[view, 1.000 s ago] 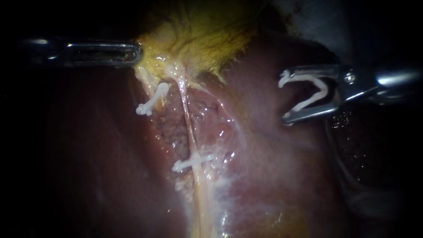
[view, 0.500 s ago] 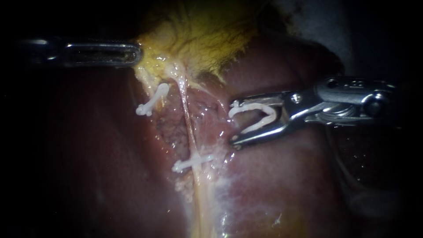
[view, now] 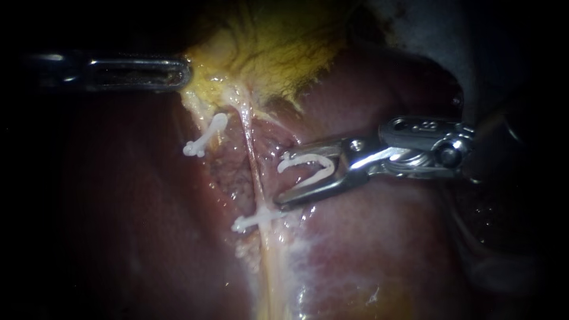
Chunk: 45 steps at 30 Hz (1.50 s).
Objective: Clipping second clip right tube
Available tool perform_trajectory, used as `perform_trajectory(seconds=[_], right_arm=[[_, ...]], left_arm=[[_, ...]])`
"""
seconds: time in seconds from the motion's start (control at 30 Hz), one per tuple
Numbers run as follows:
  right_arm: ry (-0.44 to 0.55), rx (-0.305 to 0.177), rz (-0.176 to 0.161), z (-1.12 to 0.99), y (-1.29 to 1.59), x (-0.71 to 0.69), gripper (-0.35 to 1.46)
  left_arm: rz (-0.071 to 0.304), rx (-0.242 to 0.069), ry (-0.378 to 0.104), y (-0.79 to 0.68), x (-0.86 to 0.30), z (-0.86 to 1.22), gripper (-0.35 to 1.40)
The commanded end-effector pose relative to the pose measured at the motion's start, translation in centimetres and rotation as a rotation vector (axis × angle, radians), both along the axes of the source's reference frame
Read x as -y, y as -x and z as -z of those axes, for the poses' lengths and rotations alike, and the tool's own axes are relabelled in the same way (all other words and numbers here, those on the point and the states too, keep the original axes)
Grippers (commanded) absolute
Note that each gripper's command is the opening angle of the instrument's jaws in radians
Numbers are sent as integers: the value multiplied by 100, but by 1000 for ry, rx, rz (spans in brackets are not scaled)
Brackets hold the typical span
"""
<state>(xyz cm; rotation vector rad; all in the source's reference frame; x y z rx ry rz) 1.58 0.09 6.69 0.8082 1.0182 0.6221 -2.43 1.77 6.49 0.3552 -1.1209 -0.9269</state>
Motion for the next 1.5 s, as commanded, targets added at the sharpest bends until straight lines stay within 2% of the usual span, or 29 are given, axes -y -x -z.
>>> perform_trajectory(seconds=[0.03, 0.27, 0.47, 0.67, 0.93, 1.2, 1.3, 1.5], right_arm=[[-8, -4, -2, -3, -3, 1, 54], [-84, -91, -13, -16, -24, 8, 54], [-145, -156, -10, -19, -38, 11, 54], [-231, -243, -13, -15, -43, 18, 53], [-294, -309, 21, -7, -49, 30, 51], [-318, -321, 53, -9, -58, 38, 41], [-317, -320, 50, -9, -60, 37, 32], [-315, -316, 38, -12, -62, 35, -1]], left_arm=[[0, 0, 0, 0, 0, 0, -35], [0, 0, 0, 0, 0, 0, -35], [0, 0, 0, 0, 0, 0, -35], [0, 0, 0, 1, 0, -1, -35], [0, -1, 0, 1, 0, -1, -35], [1, -1, 0, 1, 1, 0, -35], [1, -1, 0, 1, 1, 0, -35], [1, -1, 0, 1, 1, 0, -35]])
